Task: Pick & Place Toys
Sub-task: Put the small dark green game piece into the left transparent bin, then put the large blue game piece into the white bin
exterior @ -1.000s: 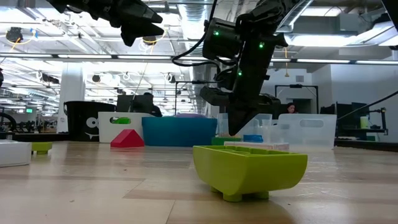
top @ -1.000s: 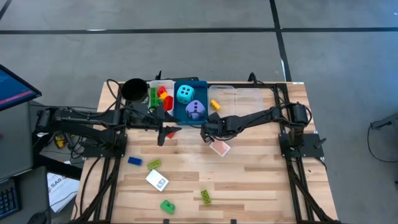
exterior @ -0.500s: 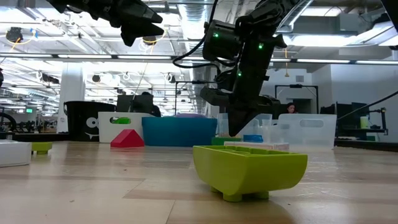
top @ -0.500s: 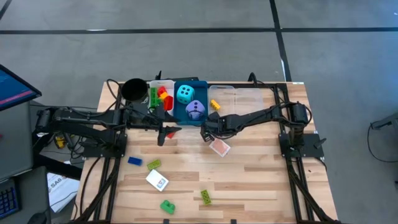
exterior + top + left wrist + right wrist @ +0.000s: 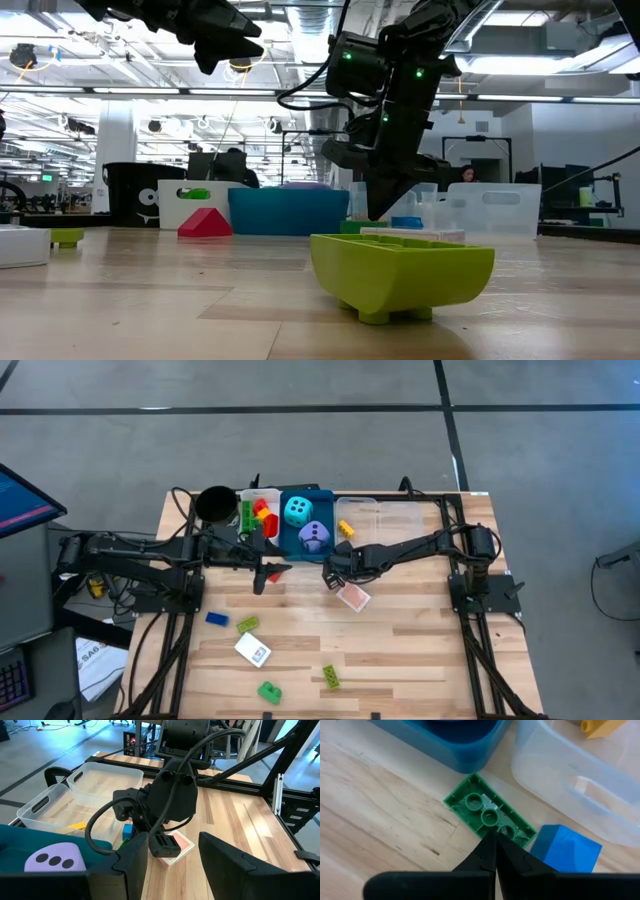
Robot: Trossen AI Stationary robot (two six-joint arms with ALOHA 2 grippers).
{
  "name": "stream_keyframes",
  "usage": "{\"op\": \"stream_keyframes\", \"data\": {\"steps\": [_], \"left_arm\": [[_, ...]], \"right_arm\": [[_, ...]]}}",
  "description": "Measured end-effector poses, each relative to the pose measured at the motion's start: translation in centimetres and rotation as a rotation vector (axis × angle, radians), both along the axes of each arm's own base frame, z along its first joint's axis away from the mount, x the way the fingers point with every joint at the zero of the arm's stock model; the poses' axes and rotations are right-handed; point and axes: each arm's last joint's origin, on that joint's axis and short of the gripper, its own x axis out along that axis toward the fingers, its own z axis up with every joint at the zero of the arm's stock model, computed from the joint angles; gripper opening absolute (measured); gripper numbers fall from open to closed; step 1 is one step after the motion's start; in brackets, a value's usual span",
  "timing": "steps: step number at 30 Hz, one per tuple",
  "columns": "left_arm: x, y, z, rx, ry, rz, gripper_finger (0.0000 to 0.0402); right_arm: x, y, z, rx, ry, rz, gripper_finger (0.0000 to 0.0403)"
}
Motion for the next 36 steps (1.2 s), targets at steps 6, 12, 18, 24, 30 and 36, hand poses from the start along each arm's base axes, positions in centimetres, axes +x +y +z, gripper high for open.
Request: {"op": "stream_keyframes", "data": {"steps": [6,12,18,24,30,36], "left_arm": [[0.0,0.0,0.0,0.0,0.001,0.0,0.0167],[0.0,0.0,0.0,0.0,0.0,0.0,0.0167],[0.0,0.0,0.0,0.0,0.001,0.0,0.0167],[0.0,0.0,0.0,0.0,0.0,0.0,0.0167],[0.0,0.0,0.0,0.0,0.001,0.0,0.0167],[0.0,0.0,0.0,0.0,0.001,0.0,0.0167]], "right_arm": [[0.0,0.1,0.0,0.022,-0.001,0.008,0.0],[0.0,0.2,0.0,0.046,-0.002,0.015,0.0],[0.1,0.5,-0.1,0.088,-0.007,0.034,0.0],[0.1,1.4,-0.1,0.123,-0.009,0.064,0.0],[0.3,2.5,-0.1,0.115,-0.019,0.087,0.0],[0.2,3.6,0.1,-0.019,-0.018,0.093,0.0]]}}
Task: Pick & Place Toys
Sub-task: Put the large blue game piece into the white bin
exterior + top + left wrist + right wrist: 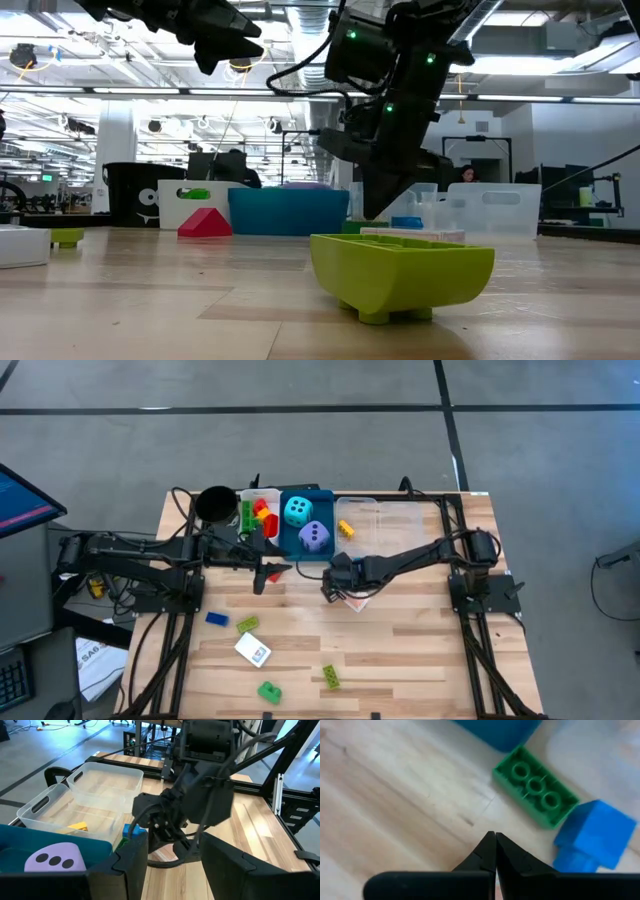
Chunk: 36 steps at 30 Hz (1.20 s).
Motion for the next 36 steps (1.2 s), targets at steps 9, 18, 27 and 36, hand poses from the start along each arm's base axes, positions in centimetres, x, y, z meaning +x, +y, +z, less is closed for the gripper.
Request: {"op": "stream_keyframes", "data": {"steps": [9,18,27,36], "left_arm": [[0.0,0.0,0.0,0.0,0.0,0.0,0.0167],[0.0,0.0,0.0,0.0,0.001,0.0,0.0167],[0.0,0.0,-0.4,-0.001,0.01,0.0,0.0167],[-0.2,0.0,-1.7,0.018,0.039,-0.006,0.0167]], "right_arm": [[-1.3,3.7,0.2,-0.267,-0.025,-0.099,0.0],[-3.8,9.1,0.4,-0.337,-0.185,-0.232,0.0072],[-5.5,9.1,-1.6,-0.365,-0.255,-0.315,0.0225],[-5.4,7.5,-3.4,-0.348,-0.289,-0.325,0.0273]]}}
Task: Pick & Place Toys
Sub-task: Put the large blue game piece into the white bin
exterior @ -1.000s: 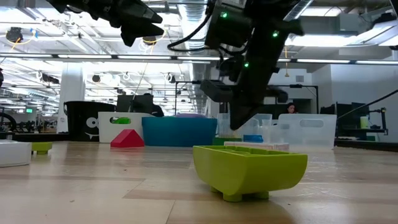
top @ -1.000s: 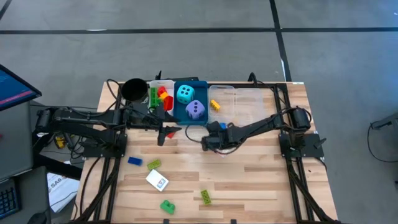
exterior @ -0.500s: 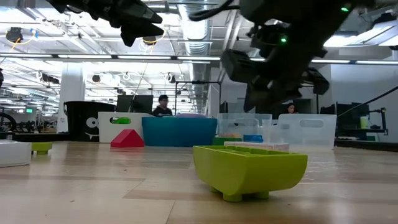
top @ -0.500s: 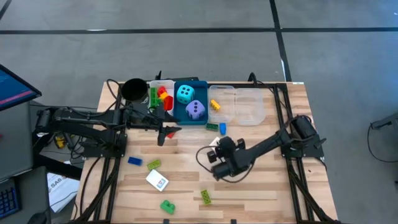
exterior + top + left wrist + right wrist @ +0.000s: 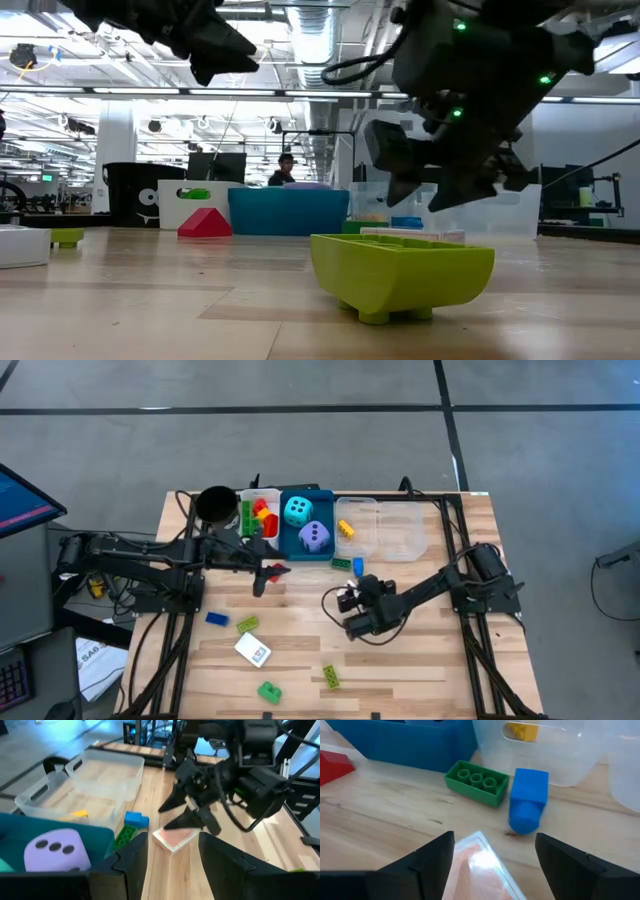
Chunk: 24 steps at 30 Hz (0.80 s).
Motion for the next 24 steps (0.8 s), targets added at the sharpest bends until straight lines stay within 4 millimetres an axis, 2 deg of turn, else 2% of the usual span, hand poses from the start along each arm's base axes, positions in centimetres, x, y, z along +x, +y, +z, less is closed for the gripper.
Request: {"op": "stream_keyframes", "data": {"steps": [11,19,24], "left_arm": [[0.1,0.0,0.3,0.007,-0.029,-0.002,0.0167],[0.1,0.0,0.2,0.006,-0.022,-0.002,0.0167],[0.0,0.0,0.1,0.003,-0.013,-0.001,0.0167]], "right_arm": [[1.0,-2.3,-0.3,0.019,0.045,0.0,0.0274],[1.5,-3.3,-2.1,0.068,0.08,-0.021,0.0274],[2.5,-3.2,-3.3,0.063,0.041,-0.026,0.0274]]}}
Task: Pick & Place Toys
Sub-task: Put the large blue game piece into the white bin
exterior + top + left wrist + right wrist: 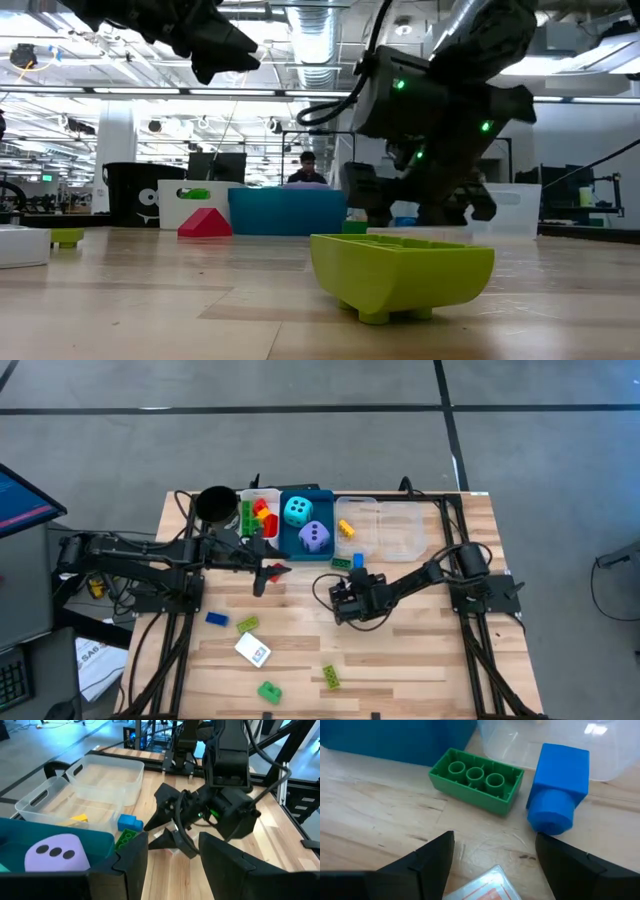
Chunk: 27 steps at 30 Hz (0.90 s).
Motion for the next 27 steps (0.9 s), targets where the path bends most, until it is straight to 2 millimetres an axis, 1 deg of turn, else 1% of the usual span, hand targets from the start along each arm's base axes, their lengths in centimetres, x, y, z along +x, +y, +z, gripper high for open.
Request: {"op": "stream_keyframes", "data": {"steps": [10,13,18,22,27], "left_arm": [[0.0,0.0,0.0,-0.001,0.001,0.0,0.0167],[0.0,0.0,0.0,-0.001,0.003,0.0,0.0167],[0.0,0.0,-0.1,-0.001,0.006,0.0,0.0167],[0.0,0.0,-0.1,-0.001,0.009,0.0,0.0167],[0.0,0.0,-0.1,-0.007,0.011,0.002,0.0167]], "right_arm": [[-0.1,0.0,0.3,0.018,0.017,0.006,0.0273],[-0.1,0.1,0.3,0.025,0.004,-0.007,0.0264],[-0.4,1.0,0.3,0.029,-0.005,0.004,0.0241],[-0.1,1.9,0.6,0.044,-0.015,0.029,0.0225],[0.3,3.0,1.3,0.059,-0.007,0.052,0.022]]}}
